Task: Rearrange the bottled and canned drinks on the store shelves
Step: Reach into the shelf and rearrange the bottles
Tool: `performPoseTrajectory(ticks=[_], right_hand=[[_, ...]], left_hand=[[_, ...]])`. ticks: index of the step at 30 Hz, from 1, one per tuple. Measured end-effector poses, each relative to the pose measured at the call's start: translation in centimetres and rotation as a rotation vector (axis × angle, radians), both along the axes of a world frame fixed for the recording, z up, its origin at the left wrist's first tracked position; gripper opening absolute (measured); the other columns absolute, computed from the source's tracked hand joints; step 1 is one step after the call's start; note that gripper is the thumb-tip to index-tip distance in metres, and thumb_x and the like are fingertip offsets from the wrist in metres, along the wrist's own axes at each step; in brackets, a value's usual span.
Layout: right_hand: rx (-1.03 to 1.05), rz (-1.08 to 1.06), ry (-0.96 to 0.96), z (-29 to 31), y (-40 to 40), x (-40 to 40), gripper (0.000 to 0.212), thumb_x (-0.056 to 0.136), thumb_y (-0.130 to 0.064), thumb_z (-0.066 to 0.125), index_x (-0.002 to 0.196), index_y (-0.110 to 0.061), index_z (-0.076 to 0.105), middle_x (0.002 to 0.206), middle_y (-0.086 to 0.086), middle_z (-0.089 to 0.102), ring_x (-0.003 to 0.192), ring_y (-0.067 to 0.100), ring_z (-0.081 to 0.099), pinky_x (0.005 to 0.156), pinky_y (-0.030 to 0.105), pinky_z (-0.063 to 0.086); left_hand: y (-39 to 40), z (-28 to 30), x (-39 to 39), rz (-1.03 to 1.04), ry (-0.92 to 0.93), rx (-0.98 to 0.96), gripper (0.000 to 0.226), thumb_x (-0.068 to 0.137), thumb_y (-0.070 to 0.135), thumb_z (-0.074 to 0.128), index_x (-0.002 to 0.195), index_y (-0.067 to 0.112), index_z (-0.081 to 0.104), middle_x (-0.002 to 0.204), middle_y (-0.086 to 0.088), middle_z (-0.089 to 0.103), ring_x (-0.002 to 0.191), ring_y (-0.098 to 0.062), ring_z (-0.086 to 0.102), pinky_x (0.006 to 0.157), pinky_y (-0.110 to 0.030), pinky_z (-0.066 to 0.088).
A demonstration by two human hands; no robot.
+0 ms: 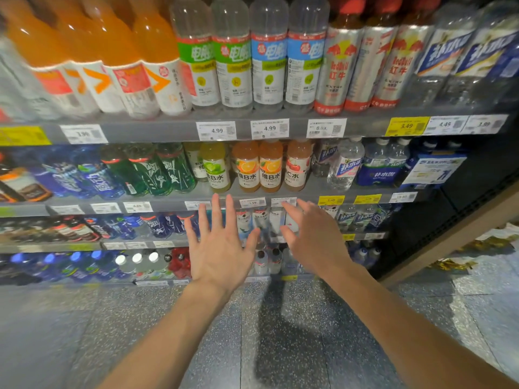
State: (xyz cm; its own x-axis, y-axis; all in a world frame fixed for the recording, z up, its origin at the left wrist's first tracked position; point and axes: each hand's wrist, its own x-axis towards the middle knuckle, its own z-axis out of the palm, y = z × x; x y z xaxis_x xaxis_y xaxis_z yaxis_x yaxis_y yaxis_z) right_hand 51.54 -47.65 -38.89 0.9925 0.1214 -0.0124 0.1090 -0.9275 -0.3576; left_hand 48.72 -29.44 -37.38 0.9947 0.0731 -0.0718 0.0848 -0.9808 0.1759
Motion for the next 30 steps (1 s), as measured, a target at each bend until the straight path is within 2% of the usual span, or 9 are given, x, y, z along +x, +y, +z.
performPoseTrajectory(ticks=[4,8,12,14,19,22,30], right_hand=[[-0.045,0.034,-0.082,2.2,1.4,0.4,0.060,0.101,-0.043,0.049,0.156,-0.022,0.035,0.157,0.008,0.041,0.147,0.027,0.034,0.118,0.048,0.033],[0.030,0.098,-0.199,4.6,3.0,0.8,0.062,0.095,-0.040,0.057,0.149,-0.010,0.047,0.144,0.015,0.057,0.135,0.033,0.051,0.109,0.051,0.045],[0.171,0.155,-0.324,6.8,4.9,1.2,0.060,0.091,-0.038,0.055,0.139,-0.002,0.057,0.133,0.019,0.064,0.125,0.035,0.061,0.104,0.053,0.050],[0.207,0.179,-0.385,7.7,5.8,1.2,0.057,0.092,-0.037,0.054,0.135,0.000,0.060,0.129,0.019,0.067,0.121,0.034,0.064,0.100,0.053,0.052],[0.259,0.180,-0.491,9.4,6.7,0.8,0.054,0.091,-0.035,0.056,0.129,0.003,0.064,0.122,0.018,0.071,0.113,0.033,0.068,0.098,0.053,0.055],[0.255,0.177,-0.474,10.3,6.4,0.2,0.054,0.092,-0.037,0.053,0.131,-0.002,0.064,0.125,0.014,0.070,0.117,0.030,0.066,0.104,0.049,0.051],[0.231,0.127,-0.412,11.0,3.3,-1.1,0.055,0.091,-0.038,0.054,0.130,0.000,0.064,0.121,0.017,0.071,0.113,0.032,0.068,0.096,0.053,0.056]], left_hand=[[2.1,2.0,-0.2,0.021,-0.034,-0.032,0.081,0.098,0.069,0.017,0.160,0.024,-0.011,0.169,0.000,-0.007,0.156,-0.027,0.000,0.126,-0.051,0.002],[4.8,4.8,-0.3,0.034,-0.095,-0.054,0.079,0.098,0.067,0.023,0.160,0.022,0.003,0.167,-0.003,0.016,0.151,-0.026,0.022,0.124,-0.046,0.017],[7.5,7.9,-0.7,0.052,-0.165,-0.090,0.077,0.098,0.062,0.033,0.159,0.018,0.017,0.153,-0.004,0.043,0.136,-0.027,0.044,0.112,-0.044,0.038],[8.8,9.3,-1.2,0.061,-0.181,-0.080,0.075,0.099,0.061,0.034,0.159,0.019,0.018,0.147,-0.004,0.048,0.132,-0.027,0.048,0.106,-0.044,0.042],[10.5,11.4,-1.6,0.040,-0.149,-0.024,0.073,0.099,0.062,0.033,0.158,0.021,0.019,0.152,-0.005,0.043,0.137,-0.028,0.042,0.111,-0.044,0.038],[10.1,12.0,-1.8,0.009,-0.117,0.015,0.072,0.099,0.063,0.030,0.159,0.024,0.020,0.160,-0.003,0.032,0.145,-0.026,0.031,0.118,-0.044,0.029],[7.6,12.6,-2.3,-0.039,-0.065,0.056,0.072,0.097,0.069,0.022,0.158,0.031,0.023,0.169,0.002,0.007,0.155,-0.024,0.010,0.125,-0.052,0.008]])
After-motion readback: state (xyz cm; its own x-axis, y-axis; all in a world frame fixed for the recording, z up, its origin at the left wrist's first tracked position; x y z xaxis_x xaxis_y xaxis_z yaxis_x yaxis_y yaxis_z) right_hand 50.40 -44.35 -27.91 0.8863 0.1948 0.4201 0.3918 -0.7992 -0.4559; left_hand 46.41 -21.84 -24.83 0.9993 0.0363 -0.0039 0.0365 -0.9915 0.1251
